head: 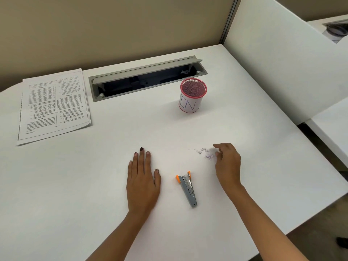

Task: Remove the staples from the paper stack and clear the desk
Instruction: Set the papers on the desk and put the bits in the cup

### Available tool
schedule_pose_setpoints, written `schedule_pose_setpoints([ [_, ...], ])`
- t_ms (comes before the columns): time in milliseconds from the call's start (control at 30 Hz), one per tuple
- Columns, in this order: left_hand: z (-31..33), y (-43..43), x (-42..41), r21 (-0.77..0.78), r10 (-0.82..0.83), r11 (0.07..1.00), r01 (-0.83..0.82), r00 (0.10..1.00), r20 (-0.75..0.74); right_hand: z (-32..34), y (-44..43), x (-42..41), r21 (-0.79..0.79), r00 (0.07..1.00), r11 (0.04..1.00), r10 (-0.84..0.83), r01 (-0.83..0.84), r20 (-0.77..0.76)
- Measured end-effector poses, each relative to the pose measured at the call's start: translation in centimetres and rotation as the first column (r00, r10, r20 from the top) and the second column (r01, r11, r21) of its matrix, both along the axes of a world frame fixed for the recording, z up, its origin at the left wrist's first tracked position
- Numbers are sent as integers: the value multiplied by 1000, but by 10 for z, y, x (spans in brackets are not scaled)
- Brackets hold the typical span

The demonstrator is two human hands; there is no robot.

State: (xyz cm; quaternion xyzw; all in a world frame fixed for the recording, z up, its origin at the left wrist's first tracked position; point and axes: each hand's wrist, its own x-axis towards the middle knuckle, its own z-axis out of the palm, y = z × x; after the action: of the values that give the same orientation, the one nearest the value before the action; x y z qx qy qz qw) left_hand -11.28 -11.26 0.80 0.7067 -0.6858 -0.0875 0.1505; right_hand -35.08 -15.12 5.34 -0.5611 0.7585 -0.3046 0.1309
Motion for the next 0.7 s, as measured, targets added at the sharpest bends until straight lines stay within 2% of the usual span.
schedule_pose_setpoints([
  [133, 0, 0, 0, -2, 1, 1000, -1, 1000, 0, -6, 15, 11, 63, 998, 996, -58, 57, 19],
  [233, -1, 0, 0, -4, -1, 1000, 1, 1000, -2, -1, 9, 20, 19, 998, 1000, -14, 13, 69],
  [367, 0, 0, 0, 2, -4, 1000, 4, 1000, 10, 4, -2, 22, 39, 997, 997, 63, -65, 47],
  [433, 0, 0, 0, 1, -1, 1000, 1, 1000, 6, 2, -2, 17, 77, 989, 986, 151, -150, -5],
  [533, 1, 0, 0, -2, 0, 1000, 0, 1000, 3, -5, 3, 11, 243, 915, 899, 393, -363, -87],
  [633, 0, 0, 0, -1, -1, 1000, 2, 1000, 9, -12, 9, 18, 221, 860, 911, 404, -348, -312],
  [700, -1, 0, 1, 1, -1, 1000, 1, 1000, 8, -13, 8, 22, 238, 780, 918, 396, -319, -484],
])
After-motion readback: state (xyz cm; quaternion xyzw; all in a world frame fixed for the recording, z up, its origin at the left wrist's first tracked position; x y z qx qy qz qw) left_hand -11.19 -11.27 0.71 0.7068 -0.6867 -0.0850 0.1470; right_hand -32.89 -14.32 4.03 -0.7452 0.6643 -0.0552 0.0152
